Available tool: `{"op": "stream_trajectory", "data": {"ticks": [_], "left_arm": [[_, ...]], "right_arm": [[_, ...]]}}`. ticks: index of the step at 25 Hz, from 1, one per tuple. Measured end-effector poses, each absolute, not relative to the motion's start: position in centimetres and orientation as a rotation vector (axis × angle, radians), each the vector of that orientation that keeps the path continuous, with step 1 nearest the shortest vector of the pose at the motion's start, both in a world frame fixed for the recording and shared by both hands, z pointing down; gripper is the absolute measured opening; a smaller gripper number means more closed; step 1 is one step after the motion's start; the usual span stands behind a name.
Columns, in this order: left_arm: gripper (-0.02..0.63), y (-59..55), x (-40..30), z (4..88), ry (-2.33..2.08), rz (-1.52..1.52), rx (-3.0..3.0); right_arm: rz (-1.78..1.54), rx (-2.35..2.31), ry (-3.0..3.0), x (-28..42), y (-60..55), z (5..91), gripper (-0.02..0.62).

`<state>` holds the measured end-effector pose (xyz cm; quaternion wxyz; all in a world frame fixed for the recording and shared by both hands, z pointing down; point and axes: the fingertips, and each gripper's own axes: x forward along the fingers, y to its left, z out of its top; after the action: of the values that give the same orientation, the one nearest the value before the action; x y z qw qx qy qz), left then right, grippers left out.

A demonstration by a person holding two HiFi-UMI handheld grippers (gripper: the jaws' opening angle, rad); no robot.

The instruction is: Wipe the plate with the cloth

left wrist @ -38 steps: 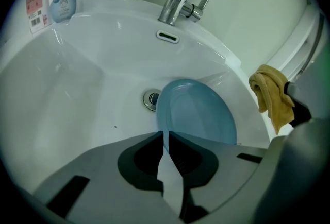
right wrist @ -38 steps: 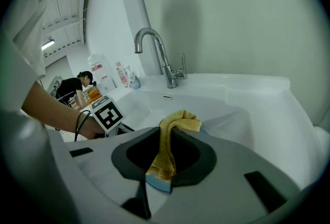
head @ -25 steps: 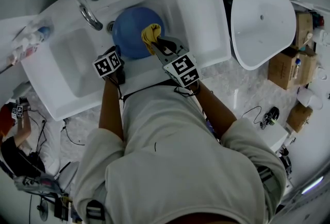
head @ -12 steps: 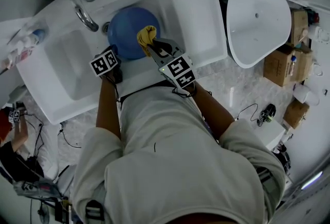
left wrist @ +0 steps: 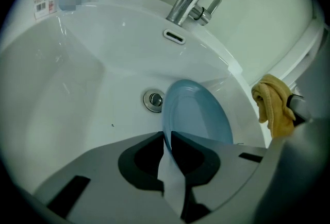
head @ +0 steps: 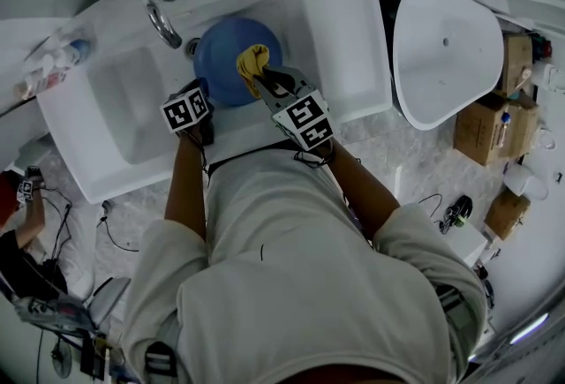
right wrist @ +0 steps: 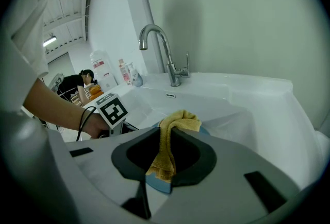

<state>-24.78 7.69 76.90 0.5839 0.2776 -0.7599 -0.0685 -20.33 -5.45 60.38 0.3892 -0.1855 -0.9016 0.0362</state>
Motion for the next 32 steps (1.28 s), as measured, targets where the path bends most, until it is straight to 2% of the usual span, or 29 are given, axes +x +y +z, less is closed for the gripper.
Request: {"op": "stream_trajectory", "data": {"ticks": [12,27,32], "left_arm": [[0.057,7.7,-26.0,72.1,-1.832,-0.065,0.689],[0.057,5.5,-25.6,69.4,-1.881,-0.003,0.738],[0.061,5.1,-25.2,69.3,-1.873,0.109,0.769]], "right_arm": [[0.143,-0.425,-2.31,-22.0,-7.3,62.0,0.061],[0.193,-0.407,-2.211,-26.2,-10.0,69.8,0.061],[0.252,-0.393,-2.164,-26.8,-9.7,72.0,0.061]]}}
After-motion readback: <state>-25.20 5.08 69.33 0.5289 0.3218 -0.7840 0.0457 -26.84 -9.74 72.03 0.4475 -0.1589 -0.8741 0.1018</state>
